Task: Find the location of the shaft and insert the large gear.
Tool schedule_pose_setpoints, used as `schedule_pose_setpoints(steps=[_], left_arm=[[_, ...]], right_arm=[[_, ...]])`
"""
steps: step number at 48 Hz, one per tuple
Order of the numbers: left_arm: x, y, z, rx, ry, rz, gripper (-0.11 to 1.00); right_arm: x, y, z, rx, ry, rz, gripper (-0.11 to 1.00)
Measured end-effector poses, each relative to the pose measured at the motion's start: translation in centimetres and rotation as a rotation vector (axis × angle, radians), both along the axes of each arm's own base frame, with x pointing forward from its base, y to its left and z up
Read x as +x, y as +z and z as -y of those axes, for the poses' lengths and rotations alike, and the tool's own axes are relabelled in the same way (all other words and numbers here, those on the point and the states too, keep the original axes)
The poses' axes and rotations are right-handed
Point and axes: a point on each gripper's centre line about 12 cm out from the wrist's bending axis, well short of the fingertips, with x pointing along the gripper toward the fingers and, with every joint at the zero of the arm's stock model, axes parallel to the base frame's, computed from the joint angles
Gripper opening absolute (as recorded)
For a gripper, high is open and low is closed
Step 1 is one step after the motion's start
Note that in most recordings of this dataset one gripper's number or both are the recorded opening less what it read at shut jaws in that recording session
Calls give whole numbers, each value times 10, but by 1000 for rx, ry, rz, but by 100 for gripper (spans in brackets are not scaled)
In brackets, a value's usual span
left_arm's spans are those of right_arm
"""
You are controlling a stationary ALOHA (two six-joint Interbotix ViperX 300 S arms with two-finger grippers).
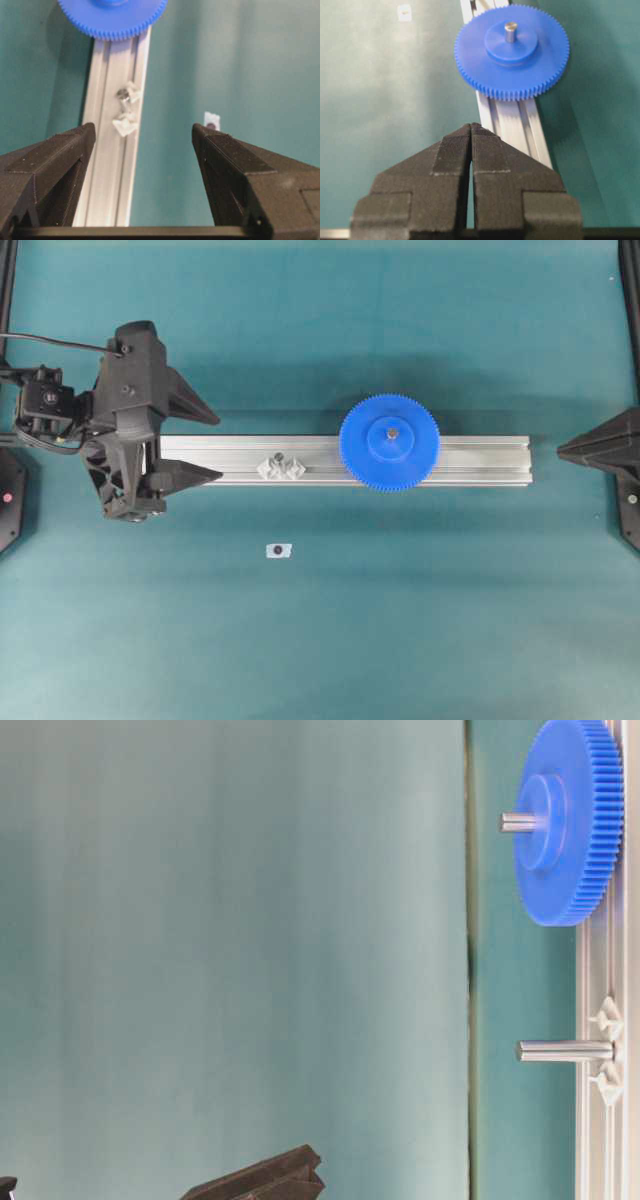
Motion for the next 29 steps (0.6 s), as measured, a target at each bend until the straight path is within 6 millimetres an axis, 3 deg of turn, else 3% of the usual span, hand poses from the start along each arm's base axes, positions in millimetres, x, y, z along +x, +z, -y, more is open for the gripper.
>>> schedule_pose_setpoints(steps=[29], left_arm=[[1,-1,0,0,-2,-5,78]], right_arm=[[0,-1,0,0,0,-2,1]])
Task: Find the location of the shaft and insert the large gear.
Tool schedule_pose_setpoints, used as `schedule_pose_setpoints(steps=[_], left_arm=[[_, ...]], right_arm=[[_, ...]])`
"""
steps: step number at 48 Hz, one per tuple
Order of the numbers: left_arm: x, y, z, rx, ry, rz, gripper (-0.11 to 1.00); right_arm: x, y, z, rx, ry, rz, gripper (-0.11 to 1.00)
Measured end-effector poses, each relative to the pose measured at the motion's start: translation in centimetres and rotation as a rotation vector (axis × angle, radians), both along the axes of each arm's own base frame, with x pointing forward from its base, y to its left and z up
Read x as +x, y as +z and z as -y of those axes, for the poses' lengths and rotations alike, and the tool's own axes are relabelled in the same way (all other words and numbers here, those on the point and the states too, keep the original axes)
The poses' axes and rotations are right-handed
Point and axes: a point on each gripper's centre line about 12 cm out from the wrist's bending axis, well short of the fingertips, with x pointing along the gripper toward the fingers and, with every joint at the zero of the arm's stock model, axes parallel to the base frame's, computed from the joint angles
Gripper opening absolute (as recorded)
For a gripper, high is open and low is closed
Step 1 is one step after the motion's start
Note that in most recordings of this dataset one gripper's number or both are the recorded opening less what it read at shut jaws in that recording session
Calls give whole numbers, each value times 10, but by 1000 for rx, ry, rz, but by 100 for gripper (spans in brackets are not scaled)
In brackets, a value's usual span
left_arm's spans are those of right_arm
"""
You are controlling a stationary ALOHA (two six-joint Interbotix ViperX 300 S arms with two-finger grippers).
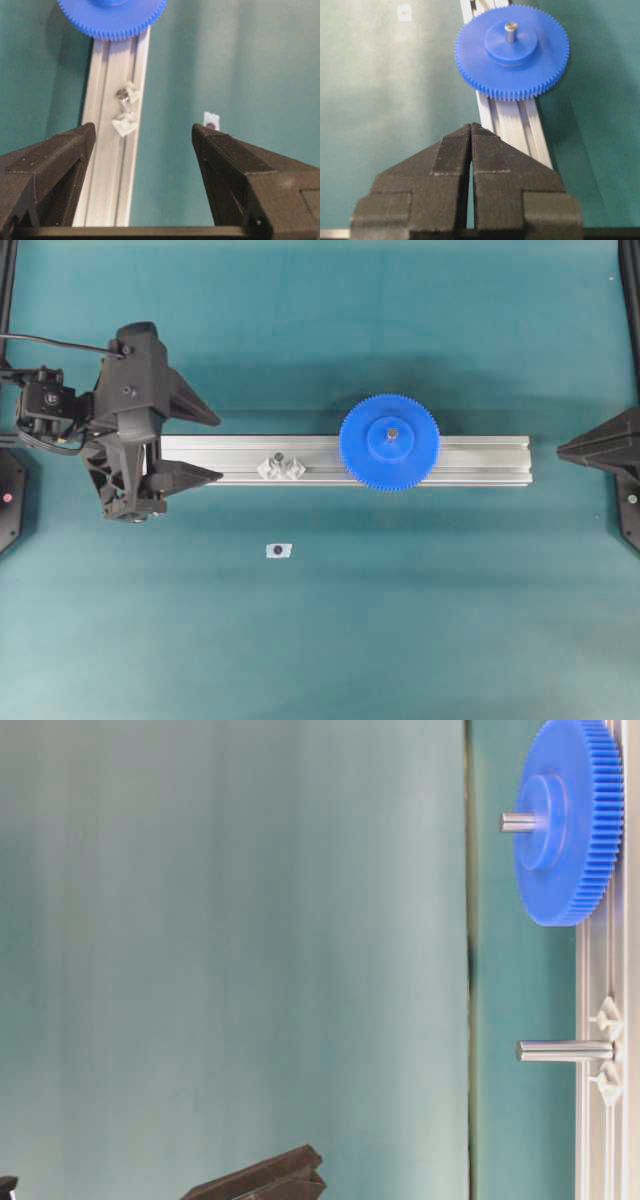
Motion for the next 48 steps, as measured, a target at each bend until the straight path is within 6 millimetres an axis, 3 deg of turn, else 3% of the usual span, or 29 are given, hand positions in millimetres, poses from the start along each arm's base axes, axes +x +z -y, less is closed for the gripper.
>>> schedule_pose_setpoints(steps=[48], left_arm=[[4,1,0,1,-3,43,77]], right_arm=[[0,-1,0,0,0,-5,1]])
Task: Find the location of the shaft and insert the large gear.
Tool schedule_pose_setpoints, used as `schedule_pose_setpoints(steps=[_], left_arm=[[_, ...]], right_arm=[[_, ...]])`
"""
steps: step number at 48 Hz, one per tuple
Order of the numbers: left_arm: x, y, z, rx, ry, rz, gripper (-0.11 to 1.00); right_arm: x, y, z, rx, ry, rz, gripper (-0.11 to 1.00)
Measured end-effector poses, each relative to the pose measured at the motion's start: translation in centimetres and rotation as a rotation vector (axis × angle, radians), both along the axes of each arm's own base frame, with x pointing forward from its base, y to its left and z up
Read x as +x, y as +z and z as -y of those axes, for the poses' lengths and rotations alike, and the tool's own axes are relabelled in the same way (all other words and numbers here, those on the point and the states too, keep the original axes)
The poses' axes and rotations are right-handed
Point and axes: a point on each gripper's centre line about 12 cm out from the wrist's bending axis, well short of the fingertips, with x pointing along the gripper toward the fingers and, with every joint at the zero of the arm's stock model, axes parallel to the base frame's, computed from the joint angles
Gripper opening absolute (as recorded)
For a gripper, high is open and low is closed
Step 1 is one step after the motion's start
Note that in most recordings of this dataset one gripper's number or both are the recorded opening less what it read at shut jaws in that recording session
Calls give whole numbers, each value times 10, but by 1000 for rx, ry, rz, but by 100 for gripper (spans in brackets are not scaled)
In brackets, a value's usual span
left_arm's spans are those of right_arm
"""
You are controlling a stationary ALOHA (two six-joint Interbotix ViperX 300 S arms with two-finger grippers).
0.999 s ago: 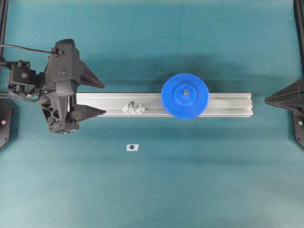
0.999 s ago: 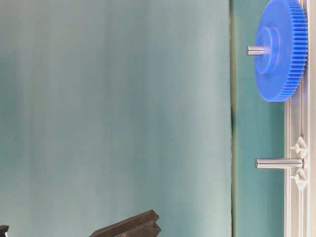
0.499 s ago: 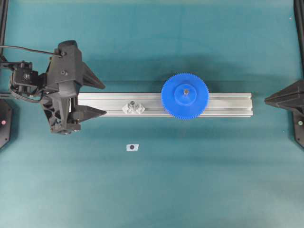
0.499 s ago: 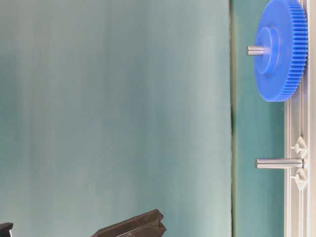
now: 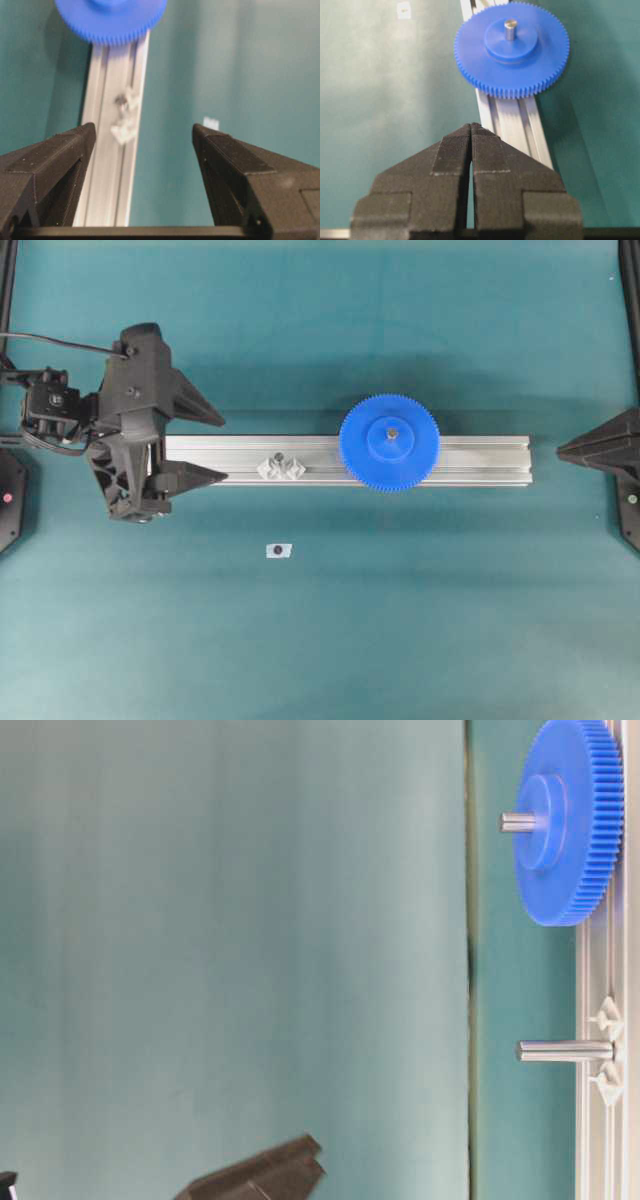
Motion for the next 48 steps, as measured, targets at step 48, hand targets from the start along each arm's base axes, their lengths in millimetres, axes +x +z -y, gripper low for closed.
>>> schedule_pose_setpoints(steps=[48], left_arm=[[-3,-8,0,0,1,6,77]], right_arm=[[-1,-1,0,-1,0,6,1]])
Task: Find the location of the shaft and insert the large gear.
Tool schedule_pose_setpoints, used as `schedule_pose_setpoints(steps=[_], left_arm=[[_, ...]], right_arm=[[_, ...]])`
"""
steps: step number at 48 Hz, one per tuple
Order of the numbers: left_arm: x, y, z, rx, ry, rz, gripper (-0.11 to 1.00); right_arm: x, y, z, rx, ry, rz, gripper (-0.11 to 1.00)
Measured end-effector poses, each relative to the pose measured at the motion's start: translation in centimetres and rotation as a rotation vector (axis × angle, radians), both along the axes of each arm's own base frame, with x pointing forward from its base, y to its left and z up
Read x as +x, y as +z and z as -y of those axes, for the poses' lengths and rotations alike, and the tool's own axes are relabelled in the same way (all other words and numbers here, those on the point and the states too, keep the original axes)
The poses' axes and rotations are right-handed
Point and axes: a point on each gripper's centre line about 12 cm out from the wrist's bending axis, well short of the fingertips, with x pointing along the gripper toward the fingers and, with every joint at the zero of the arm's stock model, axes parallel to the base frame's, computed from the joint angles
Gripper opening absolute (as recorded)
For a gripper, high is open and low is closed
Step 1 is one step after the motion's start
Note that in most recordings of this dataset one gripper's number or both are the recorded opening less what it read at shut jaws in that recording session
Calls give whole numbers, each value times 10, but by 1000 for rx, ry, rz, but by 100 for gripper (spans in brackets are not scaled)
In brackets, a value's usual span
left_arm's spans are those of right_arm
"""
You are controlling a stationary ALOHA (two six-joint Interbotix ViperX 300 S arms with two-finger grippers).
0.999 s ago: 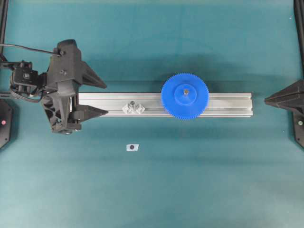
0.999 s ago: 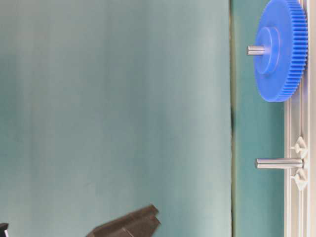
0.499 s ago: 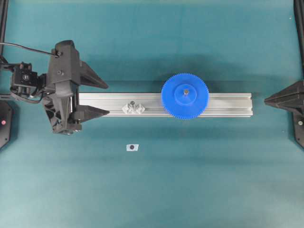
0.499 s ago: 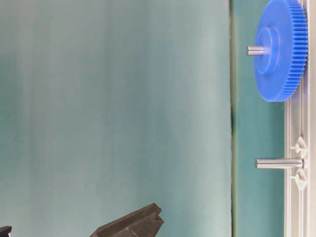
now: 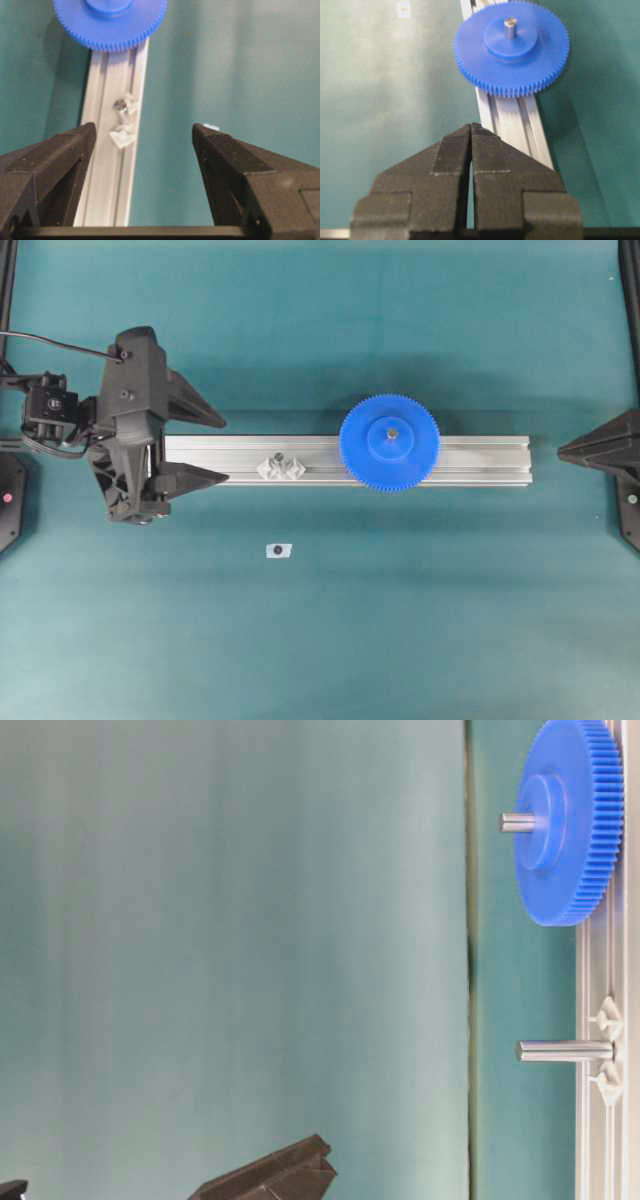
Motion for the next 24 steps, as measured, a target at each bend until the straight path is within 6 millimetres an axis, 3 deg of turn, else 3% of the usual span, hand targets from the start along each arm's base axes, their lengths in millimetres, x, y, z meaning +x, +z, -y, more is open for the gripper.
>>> schedule_pose_setpoints(steps=[24], left_arm=[[-2,-5,1,7,-5,3,77]], right_arm=[[-2,-5,0,2,0,-23,1]])
